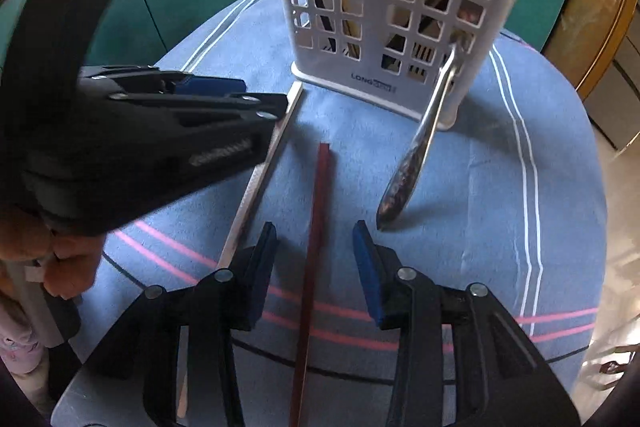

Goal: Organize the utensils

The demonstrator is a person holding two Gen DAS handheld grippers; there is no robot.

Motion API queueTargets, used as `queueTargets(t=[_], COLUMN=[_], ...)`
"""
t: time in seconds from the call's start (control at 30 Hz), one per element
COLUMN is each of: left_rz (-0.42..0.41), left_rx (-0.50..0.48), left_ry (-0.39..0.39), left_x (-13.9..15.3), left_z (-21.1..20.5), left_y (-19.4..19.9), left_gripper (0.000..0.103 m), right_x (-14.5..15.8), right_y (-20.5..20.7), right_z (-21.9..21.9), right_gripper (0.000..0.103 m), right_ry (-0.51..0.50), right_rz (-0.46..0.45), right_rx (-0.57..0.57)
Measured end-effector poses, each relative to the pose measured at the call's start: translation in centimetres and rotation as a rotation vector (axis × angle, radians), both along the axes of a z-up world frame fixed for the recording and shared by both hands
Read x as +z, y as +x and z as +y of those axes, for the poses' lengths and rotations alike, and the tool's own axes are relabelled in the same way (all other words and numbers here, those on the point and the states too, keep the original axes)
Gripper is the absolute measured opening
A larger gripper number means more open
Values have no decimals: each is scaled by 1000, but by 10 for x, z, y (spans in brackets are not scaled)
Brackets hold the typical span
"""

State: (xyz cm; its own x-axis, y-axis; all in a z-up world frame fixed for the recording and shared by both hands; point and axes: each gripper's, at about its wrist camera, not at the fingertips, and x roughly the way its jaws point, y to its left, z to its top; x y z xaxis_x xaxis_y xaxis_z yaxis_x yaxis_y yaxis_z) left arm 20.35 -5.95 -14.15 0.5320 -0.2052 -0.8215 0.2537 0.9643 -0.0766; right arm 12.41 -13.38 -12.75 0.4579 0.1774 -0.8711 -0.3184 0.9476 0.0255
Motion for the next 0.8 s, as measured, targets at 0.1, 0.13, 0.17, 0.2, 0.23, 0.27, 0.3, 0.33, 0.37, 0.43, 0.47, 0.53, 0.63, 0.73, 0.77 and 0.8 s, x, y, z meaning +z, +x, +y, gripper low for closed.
queueTargets(t=[0.1, 0.13, 0.17, 0.2, 0.23, 0.27, 0.3, 0.33, 0.37, 0.43, 0.47, 0.53, 0.63, 0.73, 0.77, 0.8], left_rz=[-3, 8, 4, -1, 1, 0, -9, -18, -34, -70, -89, -106, -48, 15, 32, 48], left_rx=[-1, 0, 3, 6, 12, 18, 22, 23, 23, 19, 16, 6, -26, -19, -18, -17], left_ry=[7, 26, 23, 14, 8, 4, 1, -2, -8, -27, -36, -53, -64, -20, -11, 0], left_x=[-1, -5, -6, -5, -5, -3, 0, 4, 10, 25, 33, 45, 42, 21, 14, 7], left_z=[-6, -7, -6, -4, -2, 0, 3, 6, 8, 12, 14, 16, 9, -2, -5, -9], left_y=[-1, 0, -1, -2, -3, -4, -5, -7, -10, -16, -19, -21, -16, -5, -3, -1], left_gripper=[4, 1, 0, 0, 0, 0, 0, 0, 0, 0, 0, 0, 3, 25, 26, 29], right_x=[1, 1, 2, 5, 7, 11, 15, 22, 29, 45, 53, 66, 71, 62, 58, 53], right_y=[0, 0, -1, -1, -3, -5, -5, -7, -10, -13, -17, -22, -26, -25, -23, -21], right_z=[-4, -5, -7, -12, -13, -18, -22, -27, -31, -48, -52, -58, -63, -65, -64, -63], right_gripper=[6, 6, 6, 6, 6, 6, 6, 6, 6, 6, 6, 6, 6, 6, 6, 6], right_ry=[13, 16, 24, 35, 42, 55, 62, 74, 87, 111, 122, 136, 151, 157, 160, 160], right_rz=[10, 11, 12, 9, 5, -4, -11, -24, -38, -66, -86, -111, -115, -91, -78, -68], right_rx=[2, 1, -4, -7, -9, -18, -24, -30, -36, -46, -50, -52, -61, -78, -80, -81])
